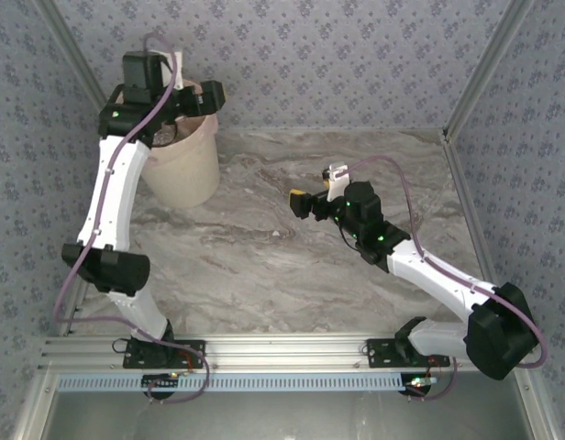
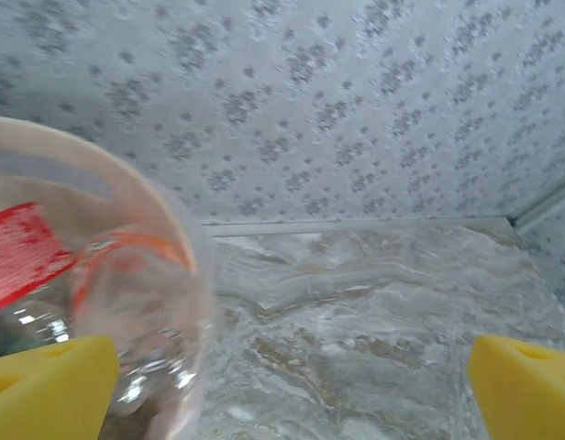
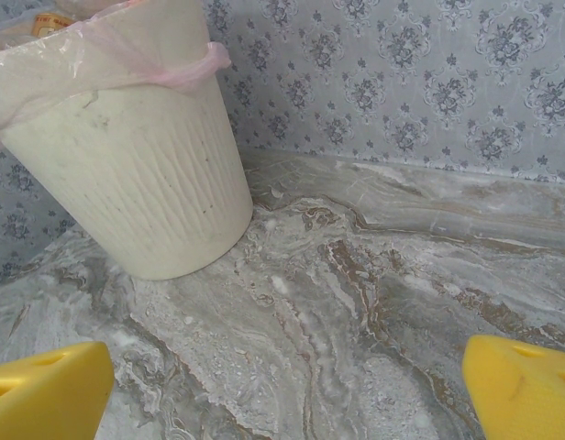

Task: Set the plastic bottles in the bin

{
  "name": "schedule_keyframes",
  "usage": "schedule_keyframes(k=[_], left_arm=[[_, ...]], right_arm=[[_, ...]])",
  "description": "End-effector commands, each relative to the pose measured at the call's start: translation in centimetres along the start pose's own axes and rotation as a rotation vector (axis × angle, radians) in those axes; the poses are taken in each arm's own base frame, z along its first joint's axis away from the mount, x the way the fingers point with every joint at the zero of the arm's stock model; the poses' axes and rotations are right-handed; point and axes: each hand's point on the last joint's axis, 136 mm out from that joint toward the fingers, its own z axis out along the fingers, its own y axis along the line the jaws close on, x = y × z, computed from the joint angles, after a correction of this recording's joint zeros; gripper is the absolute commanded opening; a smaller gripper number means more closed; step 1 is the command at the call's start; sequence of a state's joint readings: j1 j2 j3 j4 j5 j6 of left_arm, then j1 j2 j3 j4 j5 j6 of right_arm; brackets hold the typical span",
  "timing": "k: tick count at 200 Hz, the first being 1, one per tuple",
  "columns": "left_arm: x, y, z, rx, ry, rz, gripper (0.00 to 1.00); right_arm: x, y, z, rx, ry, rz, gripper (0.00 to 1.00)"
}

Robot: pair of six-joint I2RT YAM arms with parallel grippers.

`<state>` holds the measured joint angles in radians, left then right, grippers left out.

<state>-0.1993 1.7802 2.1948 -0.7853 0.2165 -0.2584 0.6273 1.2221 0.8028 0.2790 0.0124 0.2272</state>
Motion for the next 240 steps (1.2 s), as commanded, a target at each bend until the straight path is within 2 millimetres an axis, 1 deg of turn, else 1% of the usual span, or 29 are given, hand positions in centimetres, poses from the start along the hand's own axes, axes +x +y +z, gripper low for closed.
schedule_keyframes(k=[1,13,25,41,56,80,98,119,150,164,175,179,187,189,193,210,219,221,240], left_arm=[[0.9,-1.0,2.2,0.04,0.049,0.01,0.98],[1.1,-1.1,3.1,0.045,0.061,0.011,0.98],[1.4,-0.9,4.1,0.04,0.071,0.007,0.98],[2.0,0.2,5.4,-0.003,0.088,0.002,0.98],[2.9,1.2,6.3,-0.045,0.118,-0.009,0.98],[3.5,1.8,6.5,-0.073,0.139,-0.023,0.98],[2.9,1.5,5.8,-0.069,0.12,-0.019,0.98],[1.1,0.5,3.8,-0.048,0.067,-0.004,0.98],[-1.3,-1.5,-0.6,0.003,-0.027,0.012,0.98],[-1.9,-2.3,-2.8,0.03,-0.084,0.017,0.98],[-1.7,-2.6,-4.2,0.044,-0.12,0.021,0.98],[-2.2,-2.9,-4.9,0.054,-0.157,0.027,0.98],[-2.2,-3.1,-6.2,0.066,-0.196,0.031,0.98],[-1.7,-3.0,-6.3,0.063,-0.194,0.03,0.98],[-1.5,-3.0,-6.8,0.064,-0.209,0.032,0.98],[-0.8,-2.4,-9.6,0.036,-0.297,0.034,0.98],[0.2,-1.3,-10.6,-0.013,-0.332,0.02,0.98],[0.2,-1.1,-11.1,-0.024,-0.347,0.017,0.98],[2.4,2.0,-13.6,-0.158,-0.433,-0.041,0.98]], right_arm=[[-0.5,0.2,-0.4,0.001,-0.022,0.006,1.0],[-0.4,0.1,-0.5,0.005,-0.024,0.007,1.0],[-0.4,0.0,-0.6,0.009,-0.024,0.006,1.0],[-0.2,-0.1,-0.7,0.013,-0.021,0.006,1.0],[-0.1,-0.2,-0.7,0.016,-0.018,0.007,1.0],[0.2,-0.3,-0.8,0.021,-0.011,0.006,1.0],[0.3,-0.3,-0.7,0.02,-0.008,0.007,1.0],[0.4,-0.3,-0.6,0.02,-0.006,0.007,1.0],[0.4,-0.4,-0.7,0.027,-0.006,0.008,1.0],[0.4,-0.6,-0.8,0.034,-0.013,0.008,1.0],[0.5,-0.6,-0.9,0.036,-0.016,0.009,1.0],[0.4,-0.7,-1.0,0.04,-0.02,0.009,1.0],[0.3,-1.0,-1.1,0.054,-0.029,0.01,1.0],[0.2,-1.0,-1.2,0.056,-0.032,0.009,1.0],[0.1,-1.2,-1.3,0.064,-0.036,0.007,1.0],[-0.2,-2.0,-1.8,0.107,-0.051,-0.009,1.0],[-0.3,-2.8,-2.2,0.143,-0.06,-0.02,1.0],[-0.4,-2.9,-2.3,0.149,-0.064,-0.022,1.0],[-0.7,-4.9,-3.4,0.242,-0.092,-0.043,1.0]])
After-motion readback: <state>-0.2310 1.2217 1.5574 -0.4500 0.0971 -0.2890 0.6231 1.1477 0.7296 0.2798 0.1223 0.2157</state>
